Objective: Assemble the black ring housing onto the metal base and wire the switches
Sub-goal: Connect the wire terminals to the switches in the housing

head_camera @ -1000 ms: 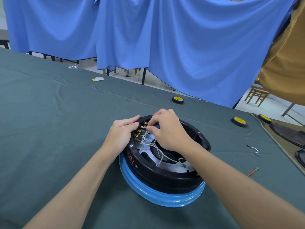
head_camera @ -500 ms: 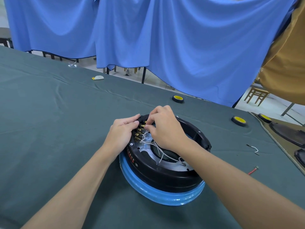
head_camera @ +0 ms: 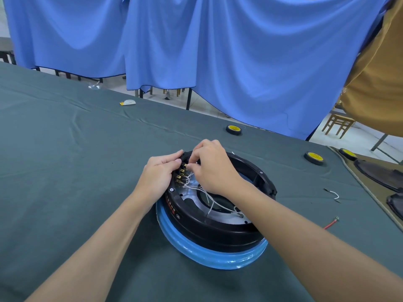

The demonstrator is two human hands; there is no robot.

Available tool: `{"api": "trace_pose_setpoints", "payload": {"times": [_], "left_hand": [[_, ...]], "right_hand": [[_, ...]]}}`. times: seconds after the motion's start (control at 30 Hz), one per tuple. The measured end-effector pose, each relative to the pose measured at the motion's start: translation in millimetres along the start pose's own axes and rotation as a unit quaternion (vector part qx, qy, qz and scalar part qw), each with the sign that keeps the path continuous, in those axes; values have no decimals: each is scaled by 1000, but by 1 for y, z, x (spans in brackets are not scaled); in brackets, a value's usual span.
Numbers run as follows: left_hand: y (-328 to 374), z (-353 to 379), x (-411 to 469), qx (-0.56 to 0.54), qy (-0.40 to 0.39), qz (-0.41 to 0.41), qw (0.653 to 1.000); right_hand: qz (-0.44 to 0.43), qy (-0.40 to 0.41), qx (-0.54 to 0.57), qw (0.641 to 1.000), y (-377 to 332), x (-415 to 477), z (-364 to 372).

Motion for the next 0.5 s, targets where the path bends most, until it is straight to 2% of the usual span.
{"api": "trace_pose_setpoints", "payload": {"times": [0.1, 0.23, 0.37, 0.43, 0.5], "left_hand": [[-2, 0, 1, 1, -3, -2, 1000], [0, 1, 0, -14, 7, -16, 1000], [3, 2, 0, -15, 24, -24, 999], [3, 2, -1, -12, 35, -25, 999], [4, 2, -3, -14, 41, -26, 999]], "right_hand": [[-7, -2, 7, 1000, 3, -5, -7], [25, 103, 61, 993, 42, -32, -49], [169, 213, 88, 958, 133, -80, -80], [255, 211, 71, 941, 182, -103, -77], [329, 174, 36, 927, 227, -123, -68]]}}
Point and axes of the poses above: each hand's wrist, its own x-axis towards the middle knuckle, its own z-axis out of the palm, y = z × x, the point moved 8 cm from there along x, towards the middle knuckle, and after that the axes turned 4 degrees about -x, right-handed, at the moved point
